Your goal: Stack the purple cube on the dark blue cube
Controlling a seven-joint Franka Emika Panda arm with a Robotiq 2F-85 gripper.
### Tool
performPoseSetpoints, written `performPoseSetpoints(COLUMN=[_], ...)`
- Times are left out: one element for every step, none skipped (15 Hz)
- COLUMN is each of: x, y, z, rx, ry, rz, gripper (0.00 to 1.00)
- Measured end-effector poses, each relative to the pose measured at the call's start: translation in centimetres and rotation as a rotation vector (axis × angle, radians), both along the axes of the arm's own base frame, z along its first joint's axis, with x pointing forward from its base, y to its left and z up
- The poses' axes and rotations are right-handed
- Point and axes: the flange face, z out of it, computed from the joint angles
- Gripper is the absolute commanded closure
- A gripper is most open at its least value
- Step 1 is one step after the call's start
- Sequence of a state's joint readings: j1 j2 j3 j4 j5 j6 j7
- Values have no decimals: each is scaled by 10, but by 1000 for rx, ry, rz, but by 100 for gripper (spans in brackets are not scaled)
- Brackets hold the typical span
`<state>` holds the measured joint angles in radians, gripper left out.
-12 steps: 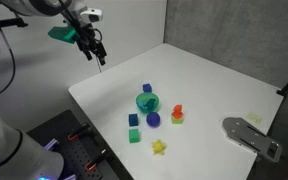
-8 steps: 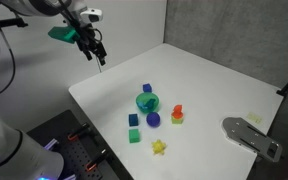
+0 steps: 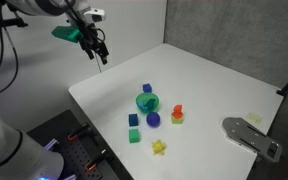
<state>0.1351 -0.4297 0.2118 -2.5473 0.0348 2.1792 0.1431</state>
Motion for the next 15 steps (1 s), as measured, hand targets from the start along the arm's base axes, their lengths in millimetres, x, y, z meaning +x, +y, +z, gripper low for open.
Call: performPoseSetpoints(x=[5,11,18,26,34,42,51,61,70,79,89,100,111,122,132], y=[1,2,3,4,5,5,5,5,4,4,3,2,2,1,1], z=[1,2,3,3,3,3,1,-1,-4,-7,-12,-16,-21,-27,-32], rx=[4,9,14,20,27,33,39,46,52,57,63,69,75,80,85], ry=[-1,-4,-5,-6,-7,-6,-6,-5,-1,3,8,11,15,18,22], rz=[-1,-3,-6,-11,-16,-21,-27,-34,-40,-47,-55,-62,-72,-81,-90], gripper=[0,0,0,0,0,0,0,0,0,0,0,0,0,0,0])
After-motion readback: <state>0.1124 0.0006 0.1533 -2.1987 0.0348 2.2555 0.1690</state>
